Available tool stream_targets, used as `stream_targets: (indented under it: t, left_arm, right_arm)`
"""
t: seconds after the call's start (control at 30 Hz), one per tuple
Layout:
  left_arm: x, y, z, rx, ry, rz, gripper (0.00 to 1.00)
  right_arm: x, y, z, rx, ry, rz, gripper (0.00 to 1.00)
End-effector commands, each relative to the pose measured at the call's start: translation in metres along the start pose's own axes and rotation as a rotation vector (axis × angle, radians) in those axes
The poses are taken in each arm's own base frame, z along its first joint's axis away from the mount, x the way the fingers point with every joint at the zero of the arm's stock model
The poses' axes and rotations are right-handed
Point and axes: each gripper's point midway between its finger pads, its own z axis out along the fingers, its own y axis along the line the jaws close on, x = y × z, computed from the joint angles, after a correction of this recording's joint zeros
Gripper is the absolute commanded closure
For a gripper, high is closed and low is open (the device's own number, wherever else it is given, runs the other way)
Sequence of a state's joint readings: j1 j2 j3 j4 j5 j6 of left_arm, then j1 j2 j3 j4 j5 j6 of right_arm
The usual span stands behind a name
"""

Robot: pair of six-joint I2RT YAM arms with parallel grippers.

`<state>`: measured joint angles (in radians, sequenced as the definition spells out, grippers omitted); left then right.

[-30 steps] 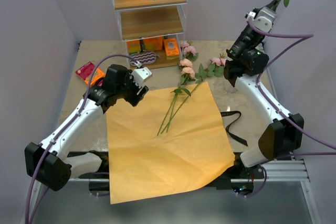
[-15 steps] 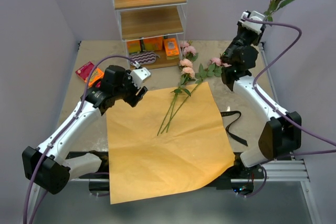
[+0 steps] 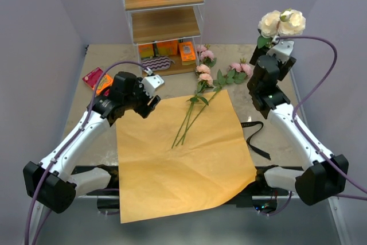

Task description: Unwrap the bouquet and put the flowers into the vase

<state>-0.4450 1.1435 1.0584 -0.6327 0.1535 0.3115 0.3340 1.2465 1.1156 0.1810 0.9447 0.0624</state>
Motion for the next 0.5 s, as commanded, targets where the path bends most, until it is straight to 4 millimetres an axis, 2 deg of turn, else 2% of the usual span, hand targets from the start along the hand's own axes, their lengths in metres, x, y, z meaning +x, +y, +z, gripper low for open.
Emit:
stream_targets:
  t: [0.0, 0.07, 0.13, 0.2, 0.27, 0.37, 0.43, 0.47]
  left_arm:
    - [-0.025, 0.005, -0.011, -0.006, -0.066, 0.014, 0.3]
    - [-0.029, 0.005, -0.011, 0.0, -0.073, 0.007, 0.31]
    - [-0.03, 0.005, -0.01, 0.005, -0.072, 0.004, 0.31]
    - [-0.032, 0.005, -0.01, 0.008, -0.073, -0.001, 0.3]
    - [-0.033, 0.005, -0.01, 0.009, -0.073, -0.004, 0.3]
    - [-0.034, 0.006, -0.011, 0.0, -0.07, -0.007, 0.3]
    - [-0.034, 0.007, -0.012, -0.002, -0.07, -0.01, 0.3]
    - [-0.033, 0.007, -0.012, -0.003, -0.069, -0.015, 0.31]
  right_arm:
    - [0.024, -0.006, -0.027, -0.066, 0.126, 0.081, 0.17]
    - [0.024, -0.006, -0.037, -0.063, 0.138, 0.102, 0.16]
    - [0.02, -0.015, -0.048, -0.075, 0.139, 0.157, 0.15]
    - [0.011, -0.017, -0.057, -0.122, 0.125, 0.219, 0.15]
    - [0.008, -0.011, -0.063, -0.172, 0.147, 0.248, 0.16]
    - [0.015, -0.013, -0.074, -0.193, 0.186, 0.228, 0.17]
    - [0.01, -0.02, -0.085, -0.194, 0.18, 0.258, 0.19]
    - [0.014, -0.027, -0.089, -0.172, 0.184, 0.252, 0.21]
